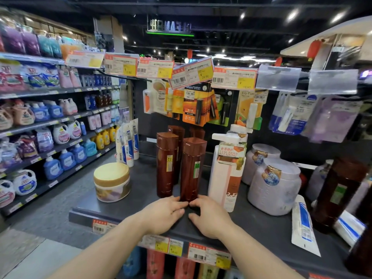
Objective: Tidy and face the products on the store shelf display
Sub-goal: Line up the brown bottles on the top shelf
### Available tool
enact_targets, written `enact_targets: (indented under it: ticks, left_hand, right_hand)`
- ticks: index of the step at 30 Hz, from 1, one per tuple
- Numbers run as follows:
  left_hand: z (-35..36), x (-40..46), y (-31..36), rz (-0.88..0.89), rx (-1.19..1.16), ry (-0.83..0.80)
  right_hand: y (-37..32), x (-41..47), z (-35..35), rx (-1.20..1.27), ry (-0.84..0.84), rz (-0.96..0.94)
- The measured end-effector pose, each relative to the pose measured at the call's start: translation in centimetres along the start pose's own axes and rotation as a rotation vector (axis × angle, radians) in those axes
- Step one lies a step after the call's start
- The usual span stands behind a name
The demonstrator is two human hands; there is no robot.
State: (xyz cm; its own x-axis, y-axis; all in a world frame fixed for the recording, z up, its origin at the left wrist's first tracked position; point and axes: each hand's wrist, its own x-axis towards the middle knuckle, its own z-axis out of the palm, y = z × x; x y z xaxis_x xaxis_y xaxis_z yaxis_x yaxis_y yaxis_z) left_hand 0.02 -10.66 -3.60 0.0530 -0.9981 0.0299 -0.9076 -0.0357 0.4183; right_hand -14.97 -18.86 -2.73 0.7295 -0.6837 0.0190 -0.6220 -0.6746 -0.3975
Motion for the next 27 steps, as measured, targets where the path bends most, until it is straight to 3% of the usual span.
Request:
enact_targets:
  ticks: [18, 20, 22, 24, 27]
  left_hand:
    - [0.1, 1.2, -0.1, -0.081, 0.017, -0.024]
    - [-0.5, 0.2, 0.1, -0.144, 0.007, 0.173]
    - [-1.7, -0.9, -0.5, -0.293, -0.029, 0.526]
    - [-2.3, -1.3, -1.9, -0.466, -0.187, 0.733]
    - [-2.1, -0.3, -3.0, -0.584, -0.343, 0.601]
  right_hand:
    - [-0.4, 1.3, 0.1, 0.004, -0.01, 0.061]
    - [-0.2, 0.9, 0.0, -0.005, -0.039, 0.071]
    - [0.0, 0.6, -0.2, 0.012, -0.052, 0.067]
    - [0.0, 0.6, -0.3, 0.034, -0.059, 0.068]
    - [-0.3, 0.8, -0.2, 0.043, -0.061, 0.067]
